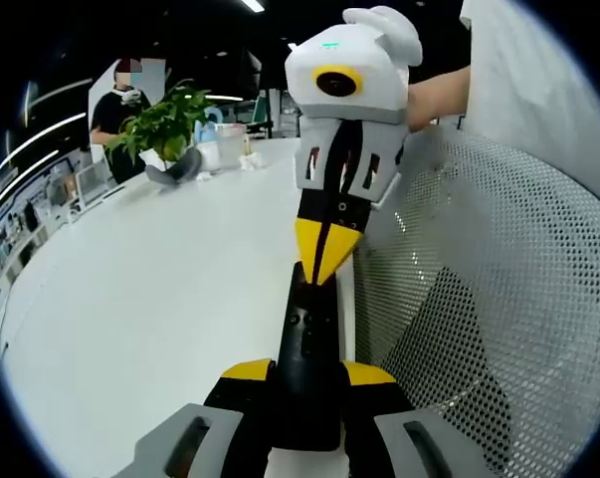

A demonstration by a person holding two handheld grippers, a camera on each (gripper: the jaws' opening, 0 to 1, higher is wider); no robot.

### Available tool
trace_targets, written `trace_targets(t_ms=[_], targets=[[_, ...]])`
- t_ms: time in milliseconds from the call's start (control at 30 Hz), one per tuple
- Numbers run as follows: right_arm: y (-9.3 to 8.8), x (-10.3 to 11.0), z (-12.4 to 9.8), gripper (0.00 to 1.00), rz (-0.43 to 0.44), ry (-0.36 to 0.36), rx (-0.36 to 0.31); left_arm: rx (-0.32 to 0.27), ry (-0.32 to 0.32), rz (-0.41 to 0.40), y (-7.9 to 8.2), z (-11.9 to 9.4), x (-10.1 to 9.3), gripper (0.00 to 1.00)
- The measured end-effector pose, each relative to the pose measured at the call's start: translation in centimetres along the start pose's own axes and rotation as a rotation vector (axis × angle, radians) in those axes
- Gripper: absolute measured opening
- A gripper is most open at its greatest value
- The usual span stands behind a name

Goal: Press the specified remote control buttons in sequence, fully releasing each button before pressing the next.

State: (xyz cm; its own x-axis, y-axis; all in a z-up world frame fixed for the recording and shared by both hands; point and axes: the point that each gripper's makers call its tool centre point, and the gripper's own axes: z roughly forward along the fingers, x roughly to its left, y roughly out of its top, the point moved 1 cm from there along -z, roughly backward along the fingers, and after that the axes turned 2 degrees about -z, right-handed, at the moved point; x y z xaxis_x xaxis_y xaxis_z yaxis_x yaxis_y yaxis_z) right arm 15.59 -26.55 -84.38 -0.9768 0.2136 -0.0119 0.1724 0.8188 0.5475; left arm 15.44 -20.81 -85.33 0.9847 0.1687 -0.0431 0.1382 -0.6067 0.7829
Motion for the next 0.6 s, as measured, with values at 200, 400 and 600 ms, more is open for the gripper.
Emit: trace_targets(t_ms=[200,400,600], targets=[[0.06,0.01,0.04,0.0,-0.004,0.0,0.007,0.0,0.0,0.001,0.01,-0.03,-0.01,0.25],[0.15,0.02,0.1,0.0,-0.014,-0.001,0.008,0.0,0.0,0.001,0.01,-0.03,0.01,0.25],[0.37,0.05,0.28,0.0,-0.023,0.0,0.009,0.0,-0.001,0.001,-0.01,-0.03,0.03,0.25]])
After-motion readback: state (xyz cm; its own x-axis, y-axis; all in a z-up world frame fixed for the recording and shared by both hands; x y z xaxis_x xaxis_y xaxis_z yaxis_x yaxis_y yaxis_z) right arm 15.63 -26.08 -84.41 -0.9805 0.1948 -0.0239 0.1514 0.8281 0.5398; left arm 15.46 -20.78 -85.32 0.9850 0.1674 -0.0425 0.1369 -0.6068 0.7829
